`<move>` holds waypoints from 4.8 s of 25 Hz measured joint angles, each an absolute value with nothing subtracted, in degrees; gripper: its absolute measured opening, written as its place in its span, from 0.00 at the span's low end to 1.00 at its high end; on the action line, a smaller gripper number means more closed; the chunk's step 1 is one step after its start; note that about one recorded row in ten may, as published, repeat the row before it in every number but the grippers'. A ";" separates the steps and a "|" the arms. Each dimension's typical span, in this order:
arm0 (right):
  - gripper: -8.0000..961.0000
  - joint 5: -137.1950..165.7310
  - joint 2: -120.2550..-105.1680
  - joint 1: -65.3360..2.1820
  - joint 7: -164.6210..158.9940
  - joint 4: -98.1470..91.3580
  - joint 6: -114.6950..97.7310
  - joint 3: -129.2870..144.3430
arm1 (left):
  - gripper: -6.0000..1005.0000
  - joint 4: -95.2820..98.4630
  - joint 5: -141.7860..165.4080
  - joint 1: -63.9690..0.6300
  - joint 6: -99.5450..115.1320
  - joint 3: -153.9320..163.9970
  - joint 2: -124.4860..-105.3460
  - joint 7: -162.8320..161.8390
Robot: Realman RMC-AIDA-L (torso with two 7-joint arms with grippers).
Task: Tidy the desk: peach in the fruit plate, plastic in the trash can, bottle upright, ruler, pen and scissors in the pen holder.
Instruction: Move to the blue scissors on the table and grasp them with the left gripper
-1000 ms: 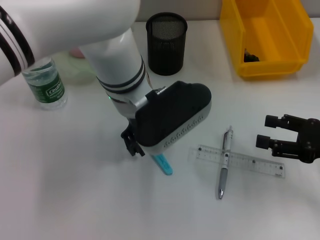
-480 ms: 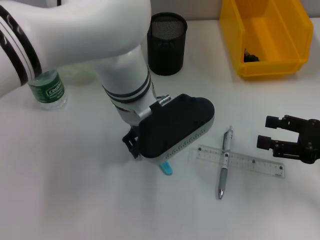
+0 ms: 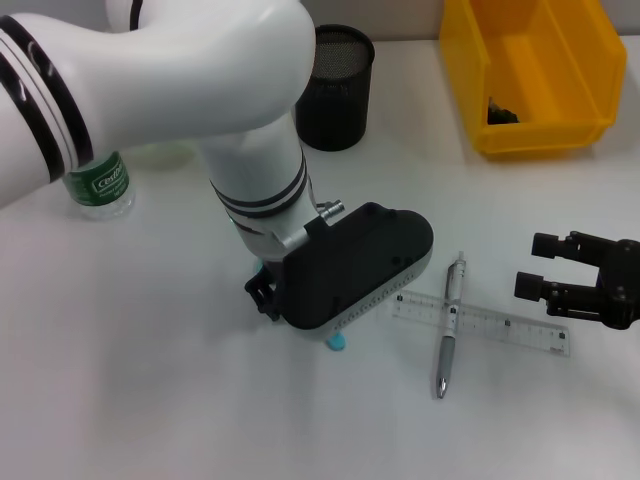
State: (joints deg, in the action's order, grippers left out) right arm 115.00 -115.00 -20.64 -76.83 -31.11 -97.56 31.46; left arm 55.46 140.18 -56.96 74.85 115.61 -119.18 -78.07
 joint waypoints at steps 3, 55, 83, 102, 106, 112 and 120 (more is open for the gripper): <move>0.83 114.96 -115.02 -20.86 -76.80 -31.11 -97.56 31.53 | 0.49 55.40 140.18 -56.96 74.63 115.99 -119.18 -78.18; 0.82 115.60 -115.55 -23.29 -75.67 -32.49 -97.48 36.29 | 0.32 55.07 139.06 -57.10 72.99 119.05 -119.14 -79.71; 0.82 115.57 -115.75 -23.47 -75.67 -32.61 -97.47 35.94 | 0.25 55.72 139.03 -57.38 72.89 119.26 -119.19 -80.99; 0.82 115.58 -115.75 -23.55 -75.67 -32.89 -97.68 35.95 | 0.21 55.74 138.85 -57.42 73.25 119.66 -119.17 -81.21; 0.82 115.57 -115.75 -23.61 -75.67 -33.08 -97.67 35.94 | 0.20 55.75 138.81 -57.45 73.29 119.68 -119.18 -81.21; 0.82 115.54 -115.73 -23.66 -75.67 -33.14 -97.75 35.94 | 0.19 56.97 138.25 -56.86 73.77 117.40 -119.18 -80.66; 0.82 115.48 -115.40 -23.64 -75.67 -33.35 -98.35 35.95 | 0.14 57.50 137.19 -56.14 74.78 114.32 -119.17 -83.62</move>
